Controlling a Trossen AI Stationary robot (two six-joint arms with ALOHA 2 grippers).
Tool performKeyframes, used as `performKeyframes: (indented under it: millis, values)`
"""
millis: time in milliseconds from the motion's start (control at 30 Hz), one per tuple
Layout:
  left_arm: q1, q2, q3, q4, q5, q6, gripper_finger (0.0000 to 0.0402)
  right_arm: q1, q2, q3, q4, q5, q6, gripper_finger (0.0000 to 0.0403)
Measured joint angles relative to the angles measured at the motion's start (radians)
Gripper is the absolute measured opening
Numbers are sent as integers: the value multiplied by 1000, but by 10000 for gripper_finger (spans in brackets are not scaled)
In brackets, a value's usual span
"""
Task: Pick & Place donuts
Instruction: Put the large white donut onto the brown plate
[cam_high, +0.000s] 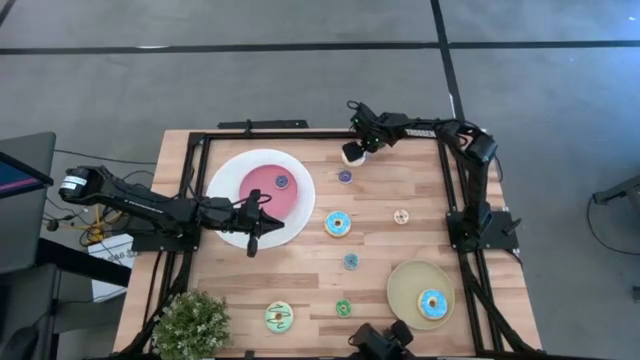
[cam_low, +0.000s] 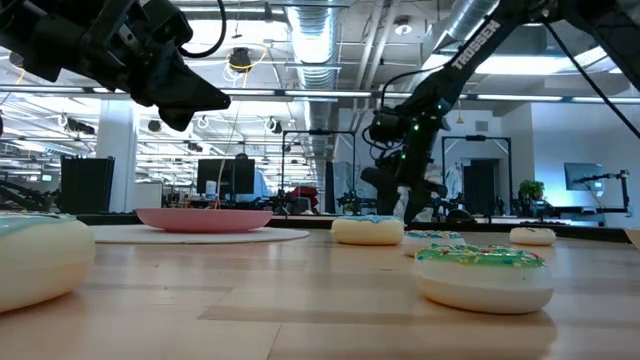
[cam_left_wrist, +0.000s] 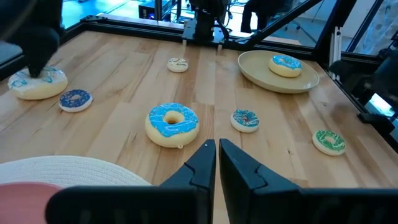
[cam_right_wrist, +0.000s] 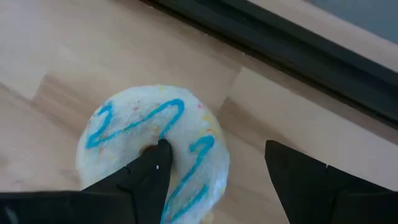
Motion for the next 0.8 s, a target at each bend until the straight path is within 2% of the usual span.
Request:
performKeyframes:
  millis: [167,433,800]
  values:
    - [0,0,0,-5,0,0,13,8,32,2,30,3,-5,248]
    - [0,0,0,-7,-1,23,13,15,7,2,28,0,-5,242]
    - [0,0,0,-5,-1,23,13,35,6,2,-10,-3,-7,162]
